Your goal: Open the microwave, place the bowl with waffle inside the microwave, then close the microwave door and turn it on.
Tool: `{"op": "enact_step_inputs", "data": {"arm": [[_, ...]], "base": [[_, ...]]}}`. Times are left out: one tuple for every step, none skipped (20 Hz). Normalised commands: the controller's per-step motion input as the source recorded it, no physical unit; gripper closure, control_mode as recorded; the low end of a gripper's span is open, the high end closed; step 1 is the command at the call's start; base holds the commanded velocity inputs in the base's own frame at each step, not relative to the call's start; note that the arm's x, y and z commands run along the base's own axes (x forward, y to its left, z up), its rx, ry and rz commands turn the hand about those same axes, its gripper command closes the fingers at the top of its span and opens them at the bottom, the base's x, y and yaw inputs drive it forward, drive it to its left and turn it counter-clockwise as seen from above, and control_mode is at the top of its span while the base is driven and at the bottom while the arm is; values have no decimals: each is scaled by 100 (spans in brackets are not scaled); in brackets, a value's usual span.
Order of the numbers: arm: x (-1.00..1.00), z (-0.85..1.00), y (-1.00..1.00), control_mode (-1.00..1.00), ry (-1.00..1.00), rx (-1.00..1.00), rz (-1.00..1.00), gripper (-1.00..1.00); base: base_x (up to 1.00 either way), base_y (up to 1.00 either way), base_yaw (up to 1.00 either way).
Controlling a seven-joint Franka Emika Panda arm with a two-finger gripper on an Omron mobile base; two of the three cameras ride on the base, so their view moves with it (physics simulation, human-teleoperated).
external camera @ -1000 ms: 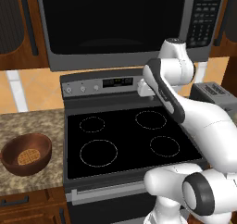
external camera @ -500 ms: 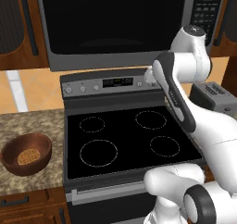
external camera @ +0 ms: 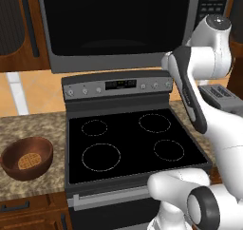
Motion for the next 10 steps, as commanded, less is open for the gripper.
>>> {"op": "enact_step_inputs", "data": {"arm": [[3, 27, -56, -100, -16, 3, -6, -100], [10, 26, -55, -100, -15, 8, -1, -100], [18, 26, -47, -100, -15, 9, 0, -100], [28, 25, -37, -100, -15, 9, 0, -100], [34, 29, -29, -100, -15, 8, 0, -100], [40, 34, -22, -100, -12, 9, 0, -100], [38, 33, -18, -100, -15, 9, 3, -100], [46, 30, -14, -100, -13, 7, 3, -100], [47, 28, -11, -100, -13, 5, 3, -100], [50, 29, -11, -100, -13, 5, 3, -100]], "base": [[0, 0, 0], [0, 0, 0], [0, 0, 0], [0, 0, 0], [0, 0, 0], [0, 0, 0], [0, 0, 0], [0, 0, 0], [0, 0, 0], [0, 0, 0]]}}
